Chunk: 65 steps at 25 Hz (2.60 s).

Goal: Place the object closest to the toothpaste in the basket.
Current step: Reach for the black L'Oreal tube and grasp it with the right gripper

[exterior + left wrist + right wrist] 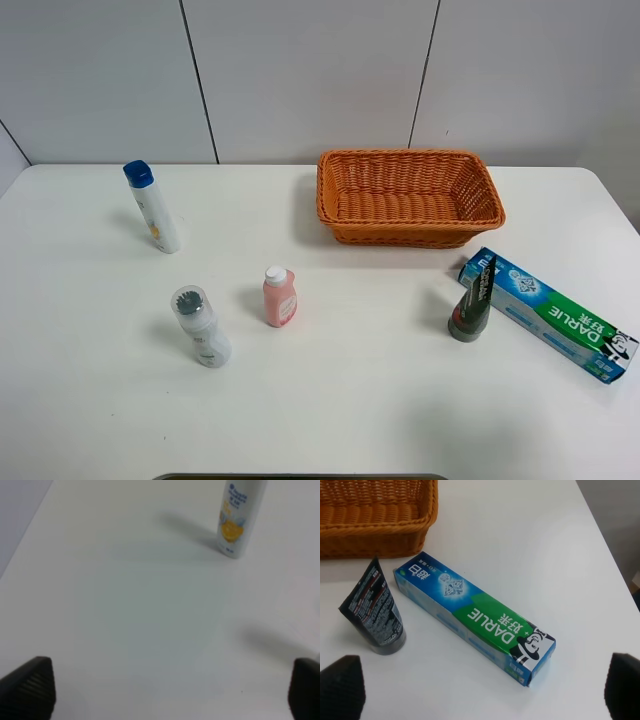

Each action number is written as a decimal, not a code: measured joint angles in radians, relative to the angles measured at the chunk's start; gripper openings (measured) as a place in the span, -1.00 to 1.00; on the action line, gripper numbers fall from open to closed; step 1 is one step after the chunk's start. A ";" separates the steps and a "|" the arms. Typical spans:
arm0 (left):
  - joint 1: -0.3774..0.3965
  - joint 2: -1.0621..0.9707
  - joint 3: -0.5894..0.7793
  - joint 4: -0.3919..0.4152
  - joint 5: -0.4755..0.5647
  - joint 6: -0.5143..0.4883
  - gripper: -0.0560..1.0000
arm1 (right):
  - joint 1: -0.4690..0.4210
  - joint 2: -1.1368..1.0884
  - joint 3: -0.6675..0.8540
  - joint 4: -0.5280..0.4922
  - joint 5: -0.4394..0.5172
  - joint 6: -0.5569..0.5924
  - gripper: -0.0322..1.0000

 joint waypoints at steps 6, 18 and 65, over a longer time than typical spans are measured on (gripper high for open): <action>0.000 0.000 0.000 0.000 0.000 0.000 0.88 | 0.000 0.000 0.000 0.000 0.000 0.000 0.98; 0.000 0.000 0.000 0.000 0.000 0.000 0.88 | 0.000 0.000 0.000 0.000 0.000 0.000 0.98; 0.000 0.000 0.000 0.000 0.000 0.000 0.88 | 0.063 1.003 -0.282 0.248 -0.173 0.347 0.98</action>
